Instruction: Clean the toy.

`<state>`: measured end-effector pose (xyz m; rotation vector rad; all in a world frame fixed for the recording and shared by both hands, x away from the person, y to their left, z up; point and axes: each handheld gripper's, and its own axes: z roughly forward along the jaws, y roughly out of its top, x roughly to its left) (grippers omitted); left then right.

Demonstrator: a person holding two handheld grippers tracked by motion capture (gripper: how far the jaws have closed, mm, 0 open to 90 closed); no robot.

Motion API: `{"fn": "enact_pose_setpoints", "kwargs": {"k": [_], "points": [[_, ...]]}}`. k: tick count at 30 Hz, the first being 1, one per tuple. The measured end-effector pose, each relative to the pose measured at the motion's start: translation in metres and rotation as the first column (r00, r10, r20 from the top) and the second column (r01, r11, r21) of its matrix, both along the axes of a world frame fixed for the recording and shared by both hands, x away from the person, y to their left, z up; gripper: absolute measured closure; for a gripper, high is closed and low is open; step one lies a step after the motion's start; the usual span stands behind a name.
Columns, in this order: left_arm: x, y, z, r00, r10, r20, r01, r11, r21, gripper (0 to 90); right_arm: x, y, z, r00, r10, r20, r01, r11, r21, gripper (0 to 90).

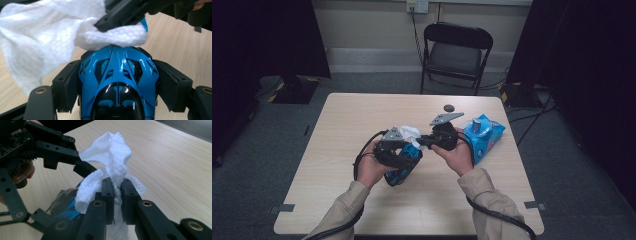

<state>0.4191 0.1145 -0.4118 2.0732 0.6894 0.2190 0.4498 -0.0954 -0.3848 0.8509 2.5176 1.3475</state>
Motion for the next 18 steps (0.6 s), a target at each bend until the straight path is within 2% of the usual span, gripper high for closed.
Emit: {"fn": "enact_pose_setpoints", "kwargs": {"k": [9,12,18], "points": [[0.007,0.002,0.001,0.9986,0.051,-0.011,-0.051,0.9987,0.005,26.2,-0.01,-0.008,0.002,0.9999,0.011,0.012,-0.012,1.0,0.026,83.0],[0.009,0.003,0.002,0.9979,0.061,-0.021,-0.061,0.9981,-0.001,26.3,-0.014,-0.009,0.002,0.9996,0.022,0.015,-0.023,0.999,0.027,83.0],[0.01,0.002,0.002,0.9971,0.075,-0.015,-0.075,0.9972,0.008,26.3,-0.022,-0.012,0.0,0.9987,0.048,0.018,-0.049,0.999,0.014,83.0]]}}
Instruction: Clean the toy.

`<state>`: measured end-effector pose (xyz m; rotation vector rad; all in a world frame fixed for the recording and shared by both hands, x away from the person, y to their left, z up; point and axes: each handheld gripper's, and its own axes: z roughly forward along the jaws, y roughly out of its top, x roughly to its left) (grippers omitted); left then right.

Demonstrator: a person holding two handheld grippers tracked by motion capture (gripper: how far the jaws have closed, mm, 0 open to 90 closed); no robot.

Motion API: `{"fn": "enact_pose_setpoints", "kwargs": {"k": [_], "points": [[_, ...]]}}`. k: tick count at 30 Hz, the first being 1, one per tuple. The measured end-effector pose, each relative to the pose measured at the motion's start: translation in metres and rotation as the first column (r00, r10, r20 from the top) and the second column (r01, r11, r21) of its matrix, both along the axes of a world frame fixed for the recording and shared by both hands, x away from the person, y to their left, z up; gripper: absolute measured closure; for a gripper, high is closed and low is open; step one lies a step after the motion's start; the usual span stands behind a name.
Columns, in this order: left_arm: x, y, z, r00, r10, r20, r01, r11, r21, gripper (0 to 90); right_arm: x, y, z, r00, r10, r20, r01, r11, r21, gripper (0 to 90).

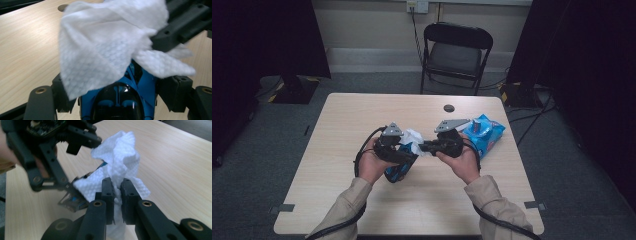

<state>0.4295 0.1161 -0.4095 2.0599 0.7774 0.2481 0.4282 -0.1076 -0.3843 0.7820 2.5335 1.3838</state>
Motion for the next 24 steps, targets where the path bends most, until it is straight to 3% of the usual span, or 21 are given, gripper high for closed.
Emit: {"fn": "enact_pose_setpoints", "kwargs": {"k": [5,9,16,24], "points": [[0.0,0.002,0.001,1.0,-0.003,-0.001,0.003,0.9999,-0.017,26.3,-0.005,-0.006,0.001,1.0,0.006,-0.001,-0.006,1.0,0.008,83.0],[-0.004,0.001,0.005,0.9998,-0.016,0.007,0.017,0.9992,-0.037,26.3,0.0,-0.016,0.007,0.999,-0.044,0.006,0.043,0.997,0.063,83.0],[-0.009,-0.007,0.007,0.9984,-0.053,0.018,0.054,0.9978,-0.039,26.3,0.015,-0.018,0.019,0.995,-0.1,0.001,0.099,0.989,0.109,83.0],[-0.014,-0.016,0.006,0.9962,-0.085,0.019,0.085,0.9957,-0.035,26.2,0.026,0.001,0.02,0.9953,-0.096,-0.009,0.096,0.993,0.071,83.0]]}}
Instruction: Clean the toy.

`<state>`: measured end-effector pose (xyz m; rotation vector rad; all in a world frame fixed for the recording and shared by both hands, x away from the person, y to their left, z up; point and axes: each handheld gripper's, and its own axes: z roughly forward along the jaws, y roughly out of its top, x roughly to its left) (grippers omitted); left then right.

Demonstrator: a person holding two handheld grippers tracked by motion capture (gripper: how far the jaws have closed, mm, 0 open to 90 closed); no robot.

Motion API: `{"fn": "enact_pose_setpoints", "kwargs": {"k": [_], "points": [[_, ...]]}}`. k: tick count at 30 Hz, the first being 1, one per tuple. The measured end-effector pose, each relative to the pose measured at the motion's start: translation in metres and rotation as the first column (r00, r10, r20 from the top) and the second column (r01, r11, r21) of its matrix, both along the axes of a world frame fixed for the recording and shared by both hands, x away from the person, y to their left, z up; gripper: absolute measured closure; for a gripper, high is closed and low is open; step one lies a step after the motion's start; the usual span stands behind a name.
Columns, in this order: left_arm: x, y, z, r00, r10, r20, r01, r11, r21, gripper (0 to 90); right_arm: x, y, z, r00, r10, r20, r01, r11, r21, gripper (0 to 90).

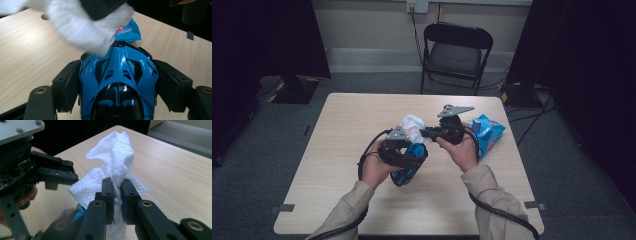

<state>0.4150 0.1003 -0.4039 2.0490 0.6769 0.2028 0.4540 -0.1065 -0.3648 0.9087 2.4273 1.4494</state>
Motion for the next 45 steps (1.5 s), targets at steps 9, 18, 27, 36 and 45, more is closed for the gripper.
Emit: {"fn": "enact_pose_setpoints", "kwargs": {"k": [9,18,27,36,45], "points": [[0.002,-0.001,-0.002,1.0,-0.003,-0.008,0.003,1.0,0.006,26.2,0.0,0.012,-0.01,0.9985,0.045,-0.031,-0.046,0.998,-0.032,82.9],[0.005,-0.001,-0.004,0.9999,0.001,-0.011,-0.001,0.9999,0.015,26.2,-0.003,0.013,-0.011,0.9972,0.067,-0.031,-0.069,0.997,-0.043,83.0],[0.009,0.003,-0.003,0.9997,0.025,-0.008,-0.024,0.9994,0.026,26.3,-0.008,0.006,-0.009,0.997,0.074,-0.021,-0.075,0.997,-0.016,83.0],[0.015,0.013,-0.001,0.9973,0.073,-0.013,-0.072,0.9971,0.023,26.3,-0.018,0.004,-0.011,0.9947,0.102,-0.013,-0.102,0.995,-0.001,83.0],[0.017,0.017,0.002,0.9964,0.085,-0.002,-0.084,0.9961,0.024,26.3,-0.021,0.002,-0.011,0.9937,0.111,-0.013,-0.111,0.994,0.007,83.0]]}}
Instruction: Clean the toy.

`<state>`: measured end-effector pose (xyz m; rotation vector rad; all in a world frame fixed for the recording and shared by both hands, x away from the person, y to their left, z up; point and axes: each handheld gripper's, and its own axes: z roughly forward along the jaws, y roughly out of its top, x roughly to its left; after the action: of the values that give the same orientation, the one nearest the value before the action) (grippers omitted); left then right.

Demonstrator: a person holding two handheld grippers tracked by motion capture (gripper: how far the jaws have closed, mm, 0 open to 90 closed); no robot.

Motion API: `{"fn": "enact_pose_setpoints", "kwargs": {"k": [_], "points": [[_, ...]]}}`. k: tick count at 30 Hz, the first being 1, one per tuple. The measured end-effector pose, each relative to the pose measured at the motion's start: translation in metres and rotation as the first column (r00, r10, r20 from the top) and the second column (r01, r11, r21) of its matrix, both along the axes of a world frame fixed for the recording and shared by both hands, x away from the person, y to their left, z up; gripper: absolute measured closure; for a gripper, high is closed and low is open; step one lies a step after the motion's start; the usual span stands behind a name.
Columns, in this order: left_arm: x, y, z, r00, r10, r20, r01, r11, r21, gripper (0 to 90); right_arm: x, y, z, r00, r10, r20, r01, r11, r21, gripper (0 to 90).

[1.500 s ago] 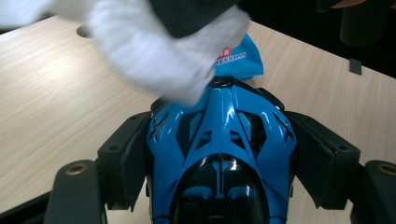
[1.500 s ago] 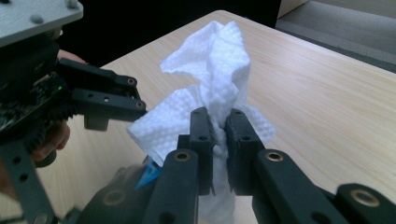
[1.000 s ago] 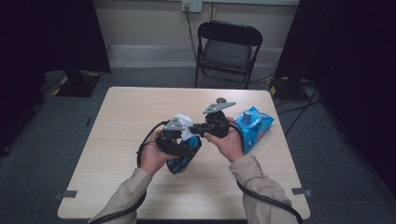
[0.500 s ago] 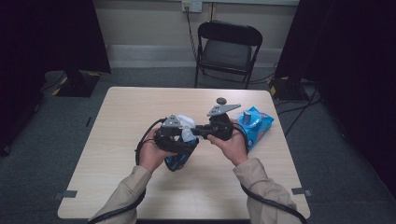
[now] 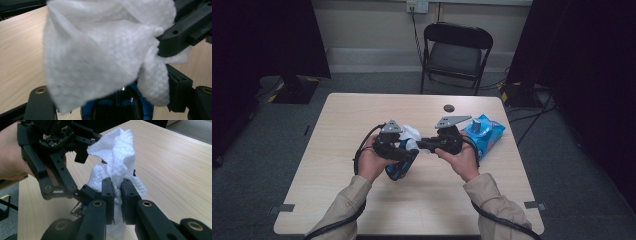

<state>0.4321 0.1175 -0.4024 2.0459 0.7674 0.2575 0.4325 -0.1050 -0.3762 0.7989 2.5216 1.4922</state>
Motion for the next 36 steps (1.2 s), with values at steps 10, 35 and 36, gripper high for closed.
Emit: {"fn": "enact_pose_setpoints", "kwargs": {"k": [10,35,36], "points": [[-0.006,-0.004,0.002,0.9997,-0.025,0.005,0.025,0.9997,0.007,26.3,0.002,-0.008,0.01,0.9992,-0.031,0.023,0.031,0.999,0.025,83.0],[-0.013,-0.012,0.003,0.9976,-0.066,0.022,0.066,0.9978,-0.001,26.2,0.018,0.001,0.008,0.999,-0.044,-0.006,0.043,0.999,-0.015,82.9],[-0.013,-0.012,0.003,0.9977,-0.064,0.024,0.064,0.998,0.001,26.2,0.018,0.0,0.008,0.9991,-0.043,-0.007,0.043,0.999,-0.014,82.9]]}}
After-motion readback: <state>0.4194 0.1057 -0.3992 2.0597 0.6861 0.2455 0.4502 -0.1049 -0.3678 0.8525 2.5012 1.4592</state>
